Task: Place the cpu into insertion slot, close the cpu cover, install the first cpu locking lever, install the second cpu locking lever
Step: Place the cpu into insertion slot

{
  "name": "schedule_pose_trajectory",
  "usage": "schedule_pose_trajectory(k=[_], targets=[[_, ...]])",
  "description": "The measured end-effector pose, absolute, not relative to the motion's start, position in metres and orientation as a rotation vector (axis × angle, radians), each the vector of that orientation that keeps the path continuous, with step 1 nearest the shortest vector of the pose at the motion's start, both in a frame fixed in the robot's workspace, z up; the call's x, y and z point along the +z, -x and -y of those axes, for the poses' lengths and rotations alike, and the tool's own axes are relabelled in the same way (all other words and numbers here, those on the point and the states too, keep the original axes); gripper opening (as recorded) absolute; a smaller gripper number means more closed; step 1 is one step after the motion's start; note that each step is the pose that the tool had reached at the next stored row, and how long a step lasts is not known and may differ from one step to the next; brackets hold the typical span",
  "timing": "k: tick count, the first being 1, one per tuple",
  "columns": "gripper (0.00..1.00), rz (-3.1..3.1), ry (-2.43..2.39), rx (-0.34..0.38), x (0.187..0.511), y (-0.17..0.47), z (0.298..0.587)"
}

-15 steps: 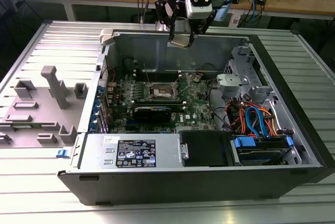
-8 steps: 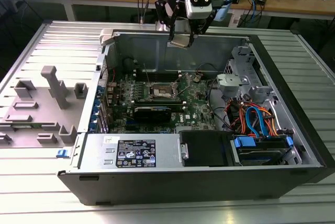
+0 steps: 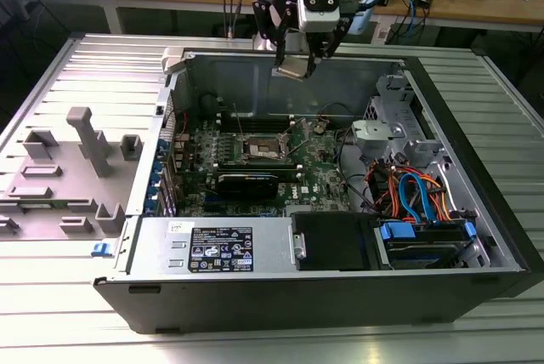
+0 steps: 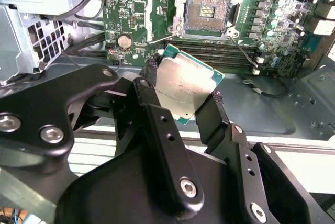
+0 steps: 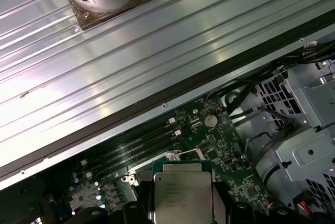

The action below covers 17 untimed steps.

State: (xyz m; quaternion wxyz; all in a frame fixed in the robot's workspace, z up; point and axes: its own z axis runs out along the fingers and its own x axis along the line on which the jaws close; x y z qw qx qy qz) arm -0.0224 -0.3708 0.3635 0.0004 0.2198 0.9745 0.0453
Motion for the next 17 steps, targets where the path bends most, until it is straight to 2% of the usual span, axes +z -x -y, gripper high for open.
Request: schedule_pose_trajectory(k=[17], targets=[[0.54,-3.060,-0.692,0.142,0.3628,0.0227,0.3744]])
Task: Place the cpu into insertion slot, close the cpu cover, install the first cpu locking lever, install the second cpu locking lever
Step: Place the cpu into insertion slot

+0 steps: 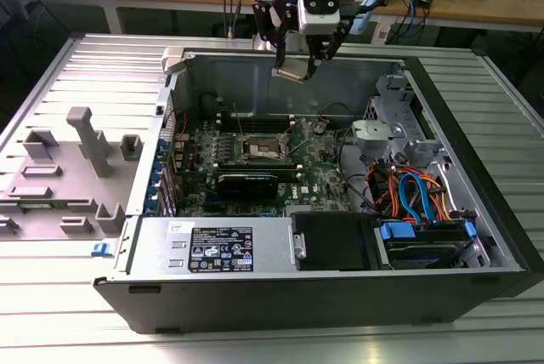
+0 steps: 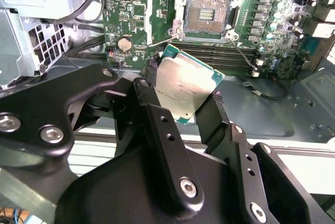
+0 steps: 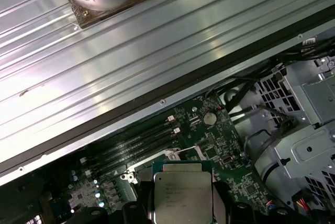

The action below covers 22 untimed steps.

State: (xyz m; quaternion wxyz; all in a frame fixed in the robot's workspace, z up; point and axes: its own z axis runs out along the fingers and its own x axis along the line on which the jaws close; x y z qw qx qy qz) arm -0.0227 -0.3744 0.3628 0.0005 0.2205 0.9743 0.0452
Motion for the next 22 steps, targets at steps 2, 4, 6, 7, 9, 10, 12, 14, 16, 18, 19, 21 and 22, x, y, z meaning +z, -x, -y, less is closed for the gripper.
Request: schedule_pose_trajectory(k=[2,4,6,7,9,10,12,14,16,18,19,21,22], targets=[[0.54,-3.056,-0.710,0.142,0.3620,0.0228,0.3745],[0.54,-3.040,-0.766,0.142,0.3607,0.0228,0.3745],[0.54,-3.020,-0.834,0.141,0.3590,0.0228,0.3745],[0.54,-3.016,-0.847,0.142,0.3583,0.0230,0.3745],[0.54,-3.015,-0.852,0.141,0.3575,0.0238,0.3750],[0.54,-3.015,-0.851,0.141,0.3573,0.0239,0.3752],[0.54,-3.015,-0.852,0.141,0.3572,0.0239,0.3752],[0.54,-3.015,-0.852,0.141,0.3568,0.0239,0.3752],[0.54,-3.015,-0.852,0.141,0.3568,0.0239,0.3752],[0.54,-3.015,-0.852,0.141,0.3567,0.0239,0.3752],[0.54,-3.015,-0.852,0.141,0.3567,0.0239,0.3752],[0.54,-3.015,-0.852,0.141,0.3567,0.0239,0.3752],[0.54,-3.015,-0.852,0.141,0.3567,0.0239,0.3752]])
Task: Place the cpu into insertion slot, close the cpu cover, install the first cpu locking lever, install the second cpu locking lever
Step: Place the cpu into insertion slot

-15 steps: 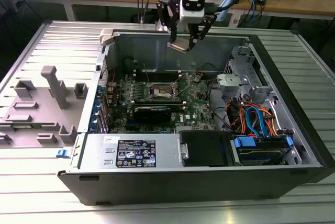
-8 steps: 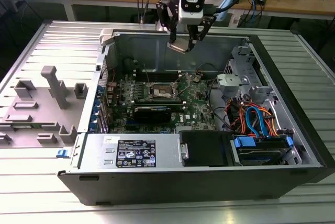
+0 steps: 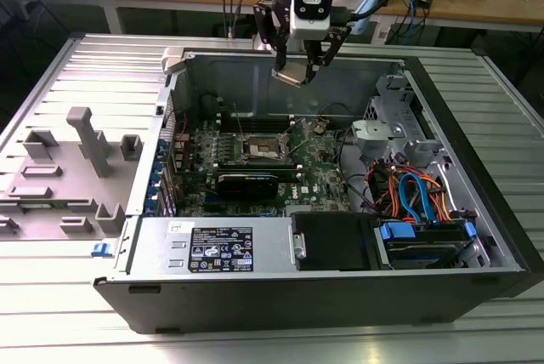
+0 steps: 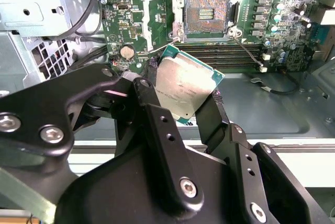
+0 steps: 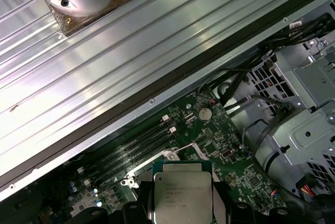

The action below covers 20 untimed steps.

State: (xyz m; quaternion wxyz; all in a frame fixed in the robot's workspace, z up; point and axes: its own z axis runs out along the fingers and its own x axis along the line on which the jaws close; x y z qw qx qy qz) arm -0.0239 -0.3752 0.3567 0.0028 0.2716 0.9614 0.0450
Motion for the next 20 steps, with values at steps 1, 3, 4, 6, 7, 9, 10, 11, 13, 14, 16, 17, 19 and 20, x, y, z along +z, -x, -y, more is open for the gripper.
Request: schedule_pose_trajectory(k=[1,3,4,6,7,9,10,11,13,14,16,17,19,20], targets=[[0.54,-3.015,-0.852,0.141,0.3567,0.0239,0.3752],[0.54,-3.014,-0.855,0.141,0.3566,0.0239,0.3752],[0.54,-3.009,-0.869,0.142,0.3561,0.0239,0.3752],[0.54,-2.994,-0.915,0.141,0.3554,0.0239,0.3752],[0.54,-2.987,-0.935,0.141,0.3550,0.0239,0.3752],[0.54,-2.962,-1.007,0.140,0.3540,0.0239,0.3752],[0.54,-2.952,-1.033,0.140,0.3531,0.0240,0.3752],[0.54,-2.951,-1.034,0.140,0.3525,0.0246,0.3757],[0.54,-2.951,-1.034,0.140,0.3518,0.0263,0.3762],[0.54,-2.951,-1.034,0.140,0.3517,0.0270,0.3762],[0.54,-2.951,-1.034,0.140,0.3511,0.0289,0.3763],[0.54,-2.951,-1.035,0.140,0.3507,0.0292,0.3763],[0.54,-2.948,-1.042,0.140,0.3497,0.0301,0.3763],[0.54,-2.947,-1.046,0.140,0.3493,0.0304,0.3763]])
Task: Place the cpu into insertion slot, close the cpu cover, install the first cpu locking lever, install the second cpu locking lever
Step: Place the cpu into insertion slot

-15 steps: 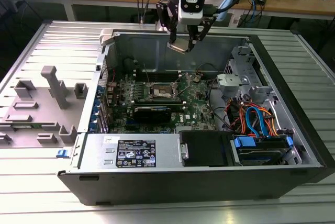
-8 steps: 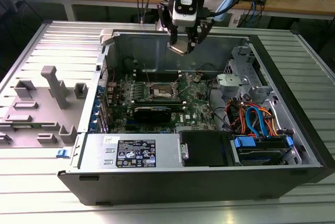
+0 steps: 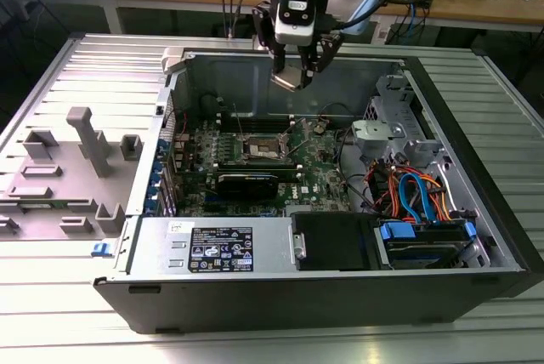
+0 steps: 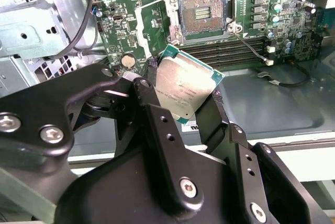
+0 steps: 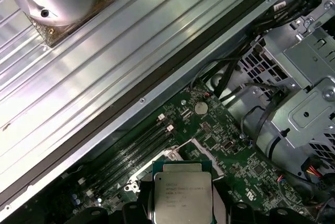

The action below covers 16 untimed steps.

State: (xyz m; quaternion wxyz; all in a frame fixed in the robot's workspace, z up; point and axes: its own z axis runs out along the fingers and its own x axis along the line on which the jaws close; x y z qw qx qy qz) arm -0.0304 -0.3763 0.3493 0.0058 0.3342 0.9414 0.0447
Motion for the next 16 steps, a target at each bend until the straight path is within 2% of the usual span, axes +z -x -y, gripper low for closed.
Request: schedule_pose_trajectory(k=[16], targets=[[0.54,-2.811,-1.350,0.137,0.3418,0.0305,0.3763]])
